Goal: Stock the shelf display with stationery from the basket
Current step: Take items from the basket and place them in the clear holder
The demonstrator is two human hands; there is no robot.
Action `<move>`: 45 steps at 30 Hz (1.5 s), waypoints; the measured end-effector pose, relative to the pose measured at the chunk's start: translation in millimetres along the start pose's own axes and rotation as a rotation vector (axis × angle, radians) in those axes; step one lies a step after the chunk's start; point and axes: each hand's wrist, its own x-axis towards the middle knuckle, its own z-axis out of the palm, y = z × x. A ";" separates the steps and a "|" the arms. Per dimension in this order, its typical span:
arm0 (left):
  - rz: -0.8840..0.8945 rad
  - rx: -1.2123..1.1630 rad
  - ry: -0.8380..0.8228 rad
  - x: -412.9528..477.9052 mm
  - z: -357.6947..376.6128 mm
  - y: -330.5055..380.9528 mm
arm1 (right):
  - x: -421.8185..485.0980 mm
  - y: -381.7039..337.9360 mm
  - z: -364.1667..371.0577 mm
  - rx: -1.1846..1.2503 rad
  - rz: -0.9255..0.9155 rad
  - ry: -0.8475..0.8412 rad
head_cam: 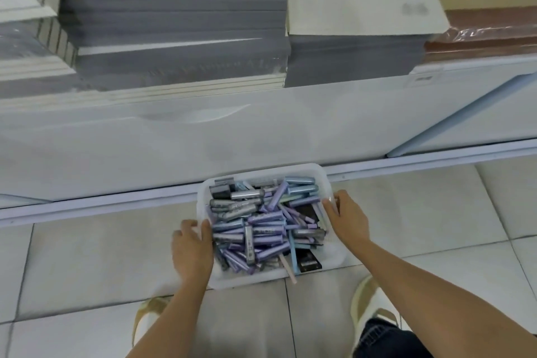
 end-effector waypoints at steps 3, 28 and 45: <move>0.235 -0.036 0.103 -13.7 -2.0 22.6 | 1.6 -16.4 -6.6 0.107 -0.195 0.080; -0.139 -0.590 -0.349 -40.6 2.8 48.5 | -21.9 -76.1 15.4 0.174 -0.427 -0.467; -0.021 -1.153 -0.213 -75.0 -85.3 192.5 | -60.2 -202.2 -109.1 0.447 -0.549 -0.324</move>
